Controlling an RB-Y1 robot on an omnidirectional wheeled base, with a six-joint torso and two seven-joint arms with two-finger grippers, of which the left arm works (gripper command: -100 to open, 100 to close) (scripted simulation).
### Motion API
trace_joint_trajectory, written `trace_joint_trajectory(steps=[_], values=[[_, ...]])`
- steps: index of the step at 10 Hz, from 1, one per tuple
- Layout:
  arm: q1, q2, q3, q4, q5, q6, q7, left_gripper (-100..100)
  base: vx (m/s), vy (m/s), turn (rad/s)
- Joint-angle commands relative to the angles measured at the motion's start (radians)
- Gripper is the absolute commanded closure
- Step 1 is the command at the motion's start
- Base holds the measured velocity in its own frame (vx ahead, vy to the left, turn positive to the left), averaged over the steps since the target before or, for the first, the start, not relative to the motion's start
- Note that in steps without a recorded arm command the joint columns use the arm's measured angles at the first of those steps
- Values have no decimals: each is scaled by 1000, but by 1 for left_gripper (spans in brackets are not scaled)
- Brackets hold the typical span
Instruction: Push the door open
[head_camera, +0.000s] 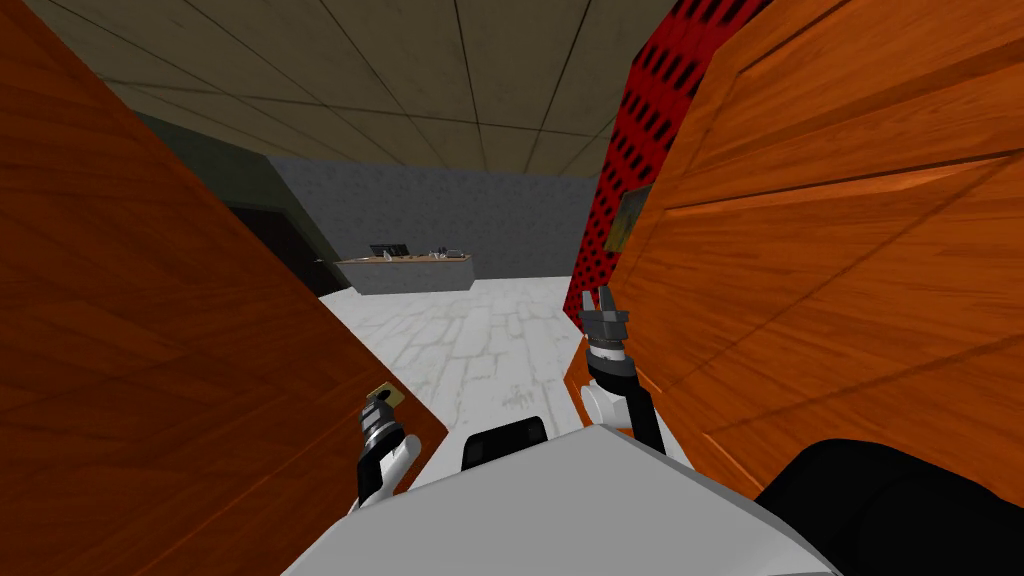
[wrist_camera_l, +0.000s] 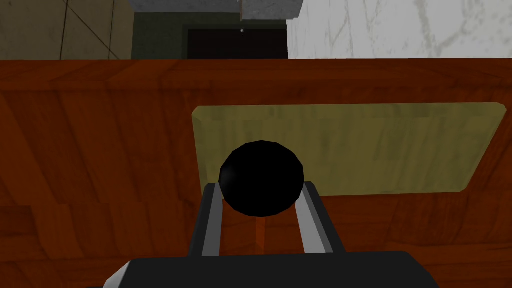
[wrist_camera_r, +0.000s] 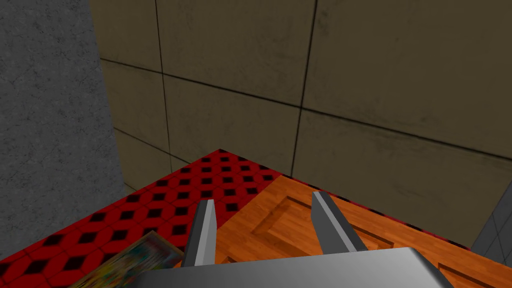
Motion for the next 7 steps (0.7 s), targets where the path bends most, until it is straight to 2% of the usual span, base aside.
trace_joint_trajectory(steps=[1, 7], values=[[1, 7, 17, -1, 12, -2, -8, 100, 127, 24, 37], [5, 13, 88, -7, 63, -12, -42, 100, 206, 88, 33]])
